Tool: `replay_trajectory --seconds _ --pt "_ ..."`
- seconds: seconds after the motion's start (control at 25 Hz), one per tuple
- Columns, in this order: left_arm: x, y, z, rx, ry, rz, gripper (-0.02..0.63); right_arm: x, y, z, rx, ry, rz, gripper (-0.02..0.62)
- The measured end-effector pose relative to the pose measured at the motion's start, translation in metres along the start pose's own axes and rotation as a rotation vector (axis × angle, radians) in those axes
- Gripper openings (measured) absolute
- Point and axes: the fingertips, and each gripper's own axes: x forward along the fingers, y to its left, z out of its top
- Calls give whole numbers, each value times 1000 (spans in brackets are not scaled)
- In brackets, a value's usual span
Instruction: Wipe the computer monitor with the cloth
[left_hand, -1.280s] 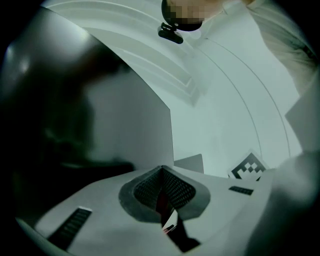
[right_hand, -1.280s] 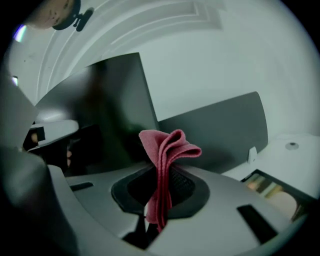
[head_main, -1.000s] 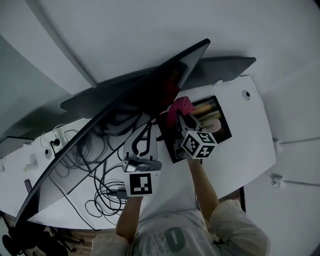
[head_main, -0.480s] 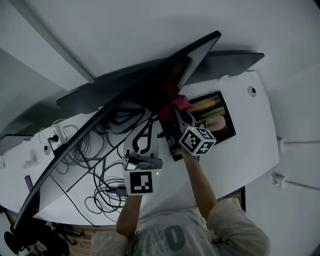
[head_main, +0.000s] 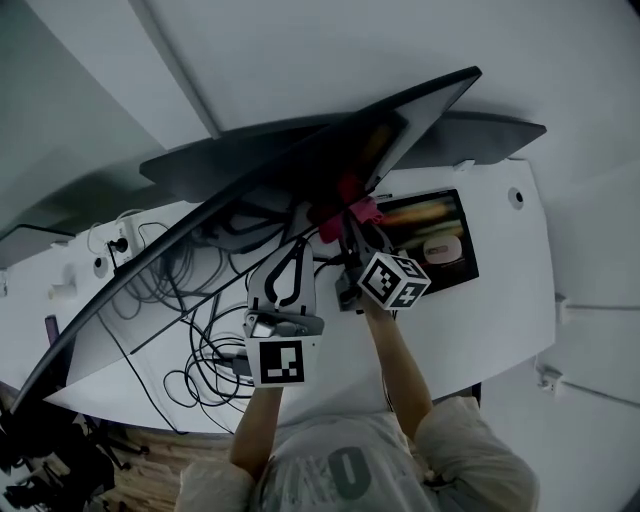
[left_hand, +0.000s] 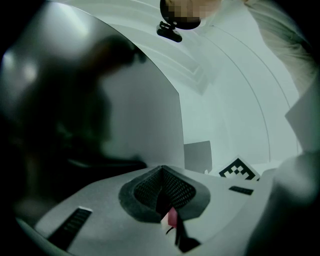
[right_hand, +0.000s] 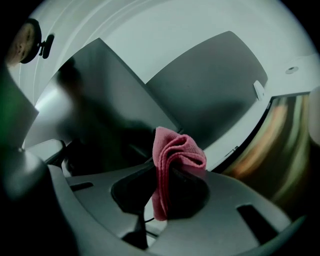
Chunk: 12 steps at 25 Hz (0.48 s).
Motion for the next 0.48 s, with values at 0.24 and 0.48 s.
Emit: replay_trajectory --seconds 0.24,0.48 --pt "-36 30 3 22 -3 101 14 1 27 -29 12 59 59 51" --pt "-93 61 -2 27 19 237 14 0 61 -63 44 98 126 51"
